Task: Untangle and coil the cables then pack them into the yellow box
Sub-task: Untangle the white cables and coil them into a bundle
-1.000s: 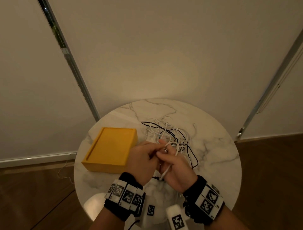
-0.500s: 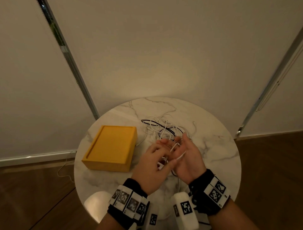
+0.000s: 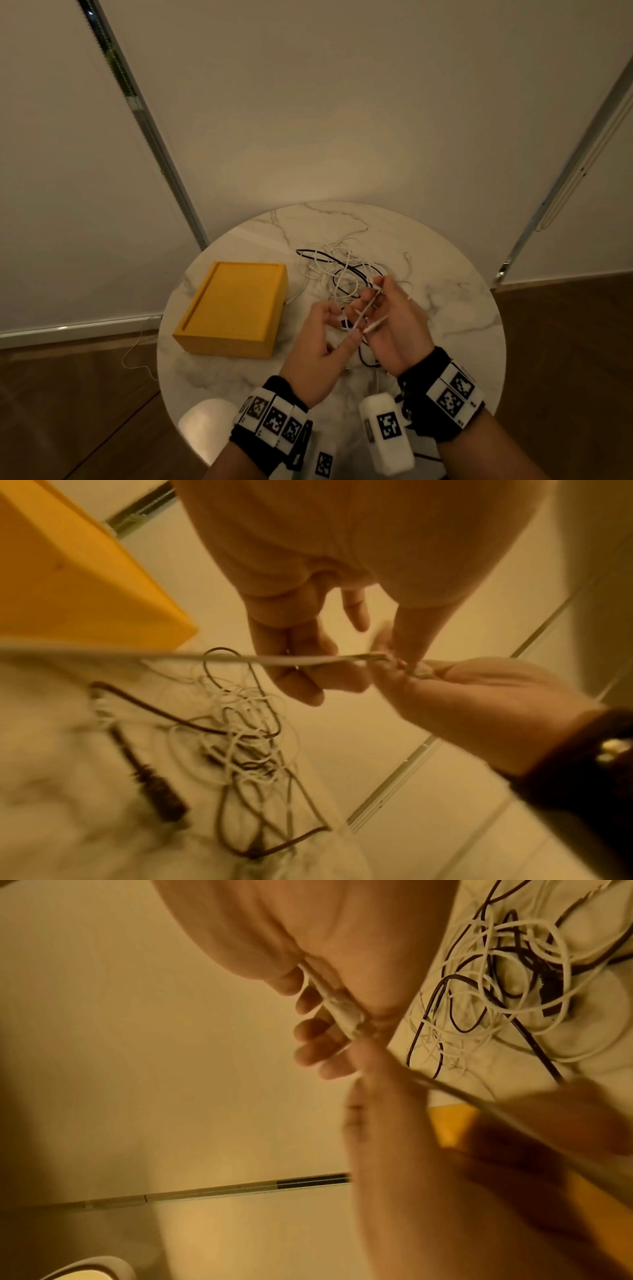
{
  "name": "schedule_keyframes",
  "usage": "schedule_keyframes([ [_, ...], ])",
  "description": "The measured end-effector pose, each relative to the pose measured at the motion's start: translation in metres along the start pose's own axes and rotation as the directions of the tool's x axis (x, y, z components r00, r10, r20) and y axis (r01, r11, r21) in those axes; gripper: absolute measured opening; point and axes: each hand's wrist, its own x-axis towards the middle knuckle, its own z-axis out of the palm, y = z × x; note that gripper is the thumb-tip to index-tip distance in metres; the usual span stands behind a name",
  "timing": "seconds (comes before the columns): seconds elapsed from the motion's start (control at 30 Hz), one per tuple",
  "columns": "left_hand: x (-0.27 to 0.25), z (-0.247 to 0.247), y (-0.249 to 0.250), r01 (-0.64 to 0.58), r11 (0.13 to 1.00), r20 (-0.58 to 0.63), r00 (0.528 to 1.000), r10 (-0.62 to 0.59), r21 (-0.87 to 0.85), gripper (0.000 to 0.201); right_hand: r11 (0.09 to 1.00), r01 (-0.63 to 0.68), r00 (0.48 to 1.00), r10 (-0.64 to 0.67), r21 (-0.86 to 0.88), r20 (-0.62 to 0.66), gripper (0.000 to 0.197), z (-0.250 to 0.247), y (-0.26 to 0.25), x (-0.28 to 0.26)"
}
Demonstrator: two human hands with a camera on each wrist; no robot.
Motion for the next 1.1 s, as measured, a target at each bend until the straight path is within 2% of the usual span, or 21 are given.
schedule_keyframes([
  [0.03, -0.001, -0.001, -0.005, 0.077, 0.996, 0.066, 0.995, -0.080, 0.049, 0.015, 1.000, 0.007, 1.000, -0.007, -0.012, -0.009, 0.027, -0.002, -0.002, 0.002],
  [0.1, -0.005, -0.001, -0.014, 0.120, 0.970, 0.184, 0.970, -0.160, 0.210, 0.011, 0.998, 0.030, 0.999, -0.032, -0.055, -0.022, 0.028, -0.007, -0.006, 0.005],
  [0.2, -0.010, 0.000, -0.023, 0.086, 0.943, 0.218, 0.962, -0.162, 0.322, 0.015, 0.979, 0.107, 0.993, -0.115, -0.174, -0.039, 0.028, -0.015, -0.010, 0.009],
  [0.27, -0.010, -0.003, -0.024, 0.029, 0.927, 0.223, 0.967, -0.120, 0.375, 0.014, 0.923, 0.183, 0.976, -0.212, -0.338, -0.049, 0.028, -0.019, -0.010, 0.014],
  [0.33, -0.008, -0.006, -0.017, -0.057, 0.890, 0.237, 0.970, -0.058, 0.452, 0.013, 0.795, 0.272, 0.942, -0.336, -0.542, -0.020, 0.028, -0.022, -0.007, 0.016],
  [0.4, -0.004, -0.008, -0.005, -0.200, 0.815, 0.260, 0.963, 0.063, 0.544, 0.016, 0.573, 0.346, 0.897, -0.435, -0.743, 0.083, 0.029, -0.026, -0.002, 0.018],
  [0.47, 0.000, -0.010, 0.009, -0.329, 0.772, 0.276, 0.939, 0.205, 0.544, 0.019, 0.396, 0.386, 0.880, -0.429, -0.833, 0.203, 0.032, -0.029, 0.007, 0.015],
  [0.5, 0.003, -0.010, 0.016, -0.368, 0.769, 0.270, 0.927, 0.259, 0.524, 0.018, 0.365, 0.401, 0.882, -0.400, -0.840, 0.248, 0.037, -0.030, 0.011, 0.013],
  [0.53, 0.006, -0.011, 0.022, -0.395, 0.774, 0.254, 0.918, 0.306, 0.495, 0.014, 0.380, 0.424, 0.885, -0.365, -0.822, 0.288, 0.042, -0.028, 0.015, 0.009],
  [0.63, 0.011, -0.014, 0.032, -0.422, 0.809, 0.174, 0.907, 0.385, 0.409, 0.006, 0.562, 0.462, 0.884, -0.222, -0.686, 0.412, 0.059, -0.021, 0.026, 0.001],
  [0.73, 0.013, -0.023, 0.031, -0.389, 0.839, 0.083, 0.918, 0.388, 0.381, 0.030, 0.630, 0.438, 0.864, -0.098, -0.642, 0.494, 0.054, -0.015, 0.026, -0.006],
  [0.83, 0.012, -0.034, 0.034, -0.328, 0.890, 0.022, 0.940, 0.339, 0.318, 0.034, 0.623, 0.437, 0.817, 0.027, -0.649, 0.576, 0.044, -0.017, 0.026, -0.005],
  [0.93, 0.014, -0.041, 0.036, -0.323, 0.895, 0.038, 0.944, 0.328, 0.307, 0.029, 0.618, 0.429, 0.788, 0.101, -0.659, 0.608, 0.036, -0.015, 0.025, -0.007],
  [1.0, 0.015, -0.046, 0.031, -0.353, 0.850, 0.061, 0.931, 0.359, 0.391, 0.024, 0.574, 0.443, 0.780, 0.132, -0.689, 0.612, 0.021, -0.014, 0.024, -0.007],
  [1.1, 0.017, -0.051, 0.025, -0.399, 0.726, 0.077, 0.898, 0.434, 0.561, 0.017, 0.522, 0.407, 0.804, 0.185, -0.750, 0.565, 0.028, -0.015, 0.022, -0.006],
])
